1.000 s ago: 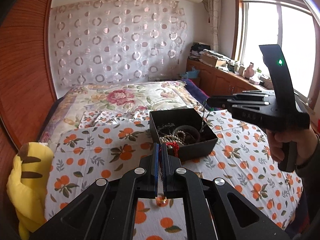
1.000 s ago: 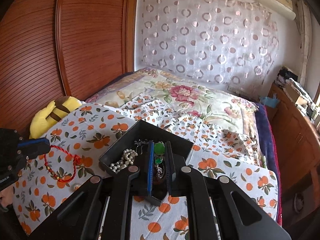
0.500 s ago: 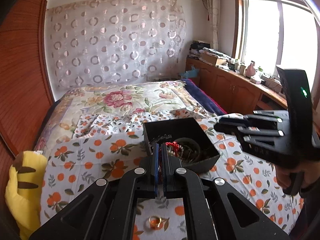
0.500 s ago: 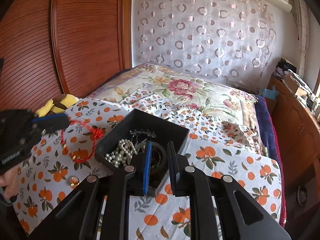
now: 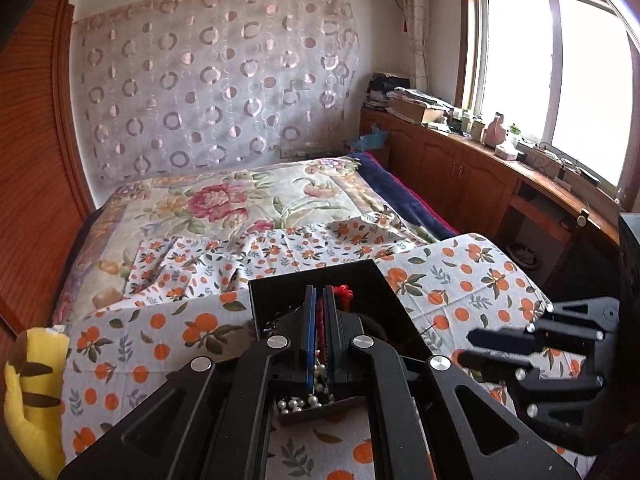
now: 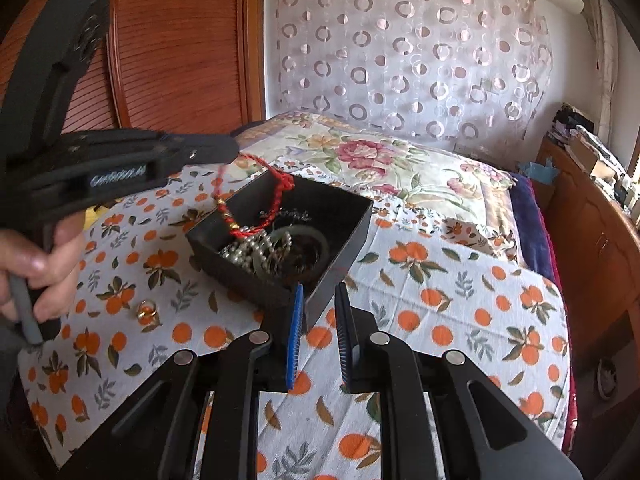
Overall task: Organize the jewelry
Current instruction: 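Carry both bracelets into the black box and open both grippers, then move the left gripper to the gold ring and close on it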
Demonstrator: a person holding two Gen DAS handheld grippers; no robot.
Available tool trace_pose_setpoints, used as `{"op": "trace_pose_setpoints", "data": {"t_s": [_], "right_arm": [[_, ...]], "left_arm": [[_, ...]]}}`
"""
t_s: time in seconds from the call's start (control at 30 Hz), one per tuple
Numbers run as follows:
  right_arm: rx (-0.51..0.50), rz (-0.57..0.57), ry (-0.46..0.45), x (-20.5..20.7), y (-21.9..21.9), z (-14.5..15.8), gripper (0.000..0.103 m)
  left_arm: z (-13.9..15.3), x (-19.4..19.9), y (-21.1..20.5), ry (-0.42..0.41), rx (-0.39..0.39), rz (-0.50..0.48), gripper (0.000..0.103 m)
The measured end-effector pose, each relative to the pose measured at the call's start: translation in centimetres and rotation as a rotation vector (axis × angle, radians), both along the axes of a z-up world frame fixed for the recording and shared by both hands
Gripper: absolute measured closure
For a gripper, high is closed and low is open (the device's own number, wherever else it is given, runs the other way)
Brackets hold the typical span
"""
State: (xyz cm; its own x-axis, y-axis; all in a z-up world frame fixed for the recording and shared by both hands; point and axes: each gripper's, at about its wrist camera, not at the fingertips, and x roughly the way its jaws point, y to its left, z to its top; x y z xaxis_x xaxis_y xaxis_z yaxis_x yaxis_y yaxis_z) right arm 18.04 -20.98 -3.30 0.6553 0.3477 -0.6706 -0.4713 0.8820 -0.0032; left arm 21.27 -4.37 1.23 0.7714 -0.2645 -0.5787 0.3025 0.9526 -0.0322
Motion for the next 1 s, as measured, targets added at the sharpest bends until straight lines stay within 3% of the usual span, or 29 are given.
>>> {"op": "trace_pose_setpoints", "data": {"t_s": [0.37,0.47,0.53,0.67,0.83,1.0], "right_arm": [[0.02,0.059,0.032,-3.1,0.9,-1.7,0.085],[0.026,0.082,0.042,-4.0,1.5,-2.1,0.074],[0.032,0.103,0.057,-4.8,2.0,-2.5,0.073],[0.023,0.155,0.089,-6.2,3.3,-3.5,0.073],[-0.004,0.213,0.125,-7.6,4.7,-4.8,0.073],[-0.028,0.248,0.144,-8.2,5.7,-5.5,0.073]], "left_arm": [[-1.0,-1.9,1.2,0.023,0.011,0.004,0.088],[-1.8,-3.2,2.0,0.034,0.029,0.007,0.087],[-2.2,-4.1,2.5,0.046,0.037,0.006,0.086],[-3.2,-5.9,3.9,0.059,0.044,0.004,0.072],[-5.0,-7.7,5.5,0.101,0.058,0.006,0.069],[-6.9,-8.8,6.4,0.14,0.074,0.003,0.054]]}}
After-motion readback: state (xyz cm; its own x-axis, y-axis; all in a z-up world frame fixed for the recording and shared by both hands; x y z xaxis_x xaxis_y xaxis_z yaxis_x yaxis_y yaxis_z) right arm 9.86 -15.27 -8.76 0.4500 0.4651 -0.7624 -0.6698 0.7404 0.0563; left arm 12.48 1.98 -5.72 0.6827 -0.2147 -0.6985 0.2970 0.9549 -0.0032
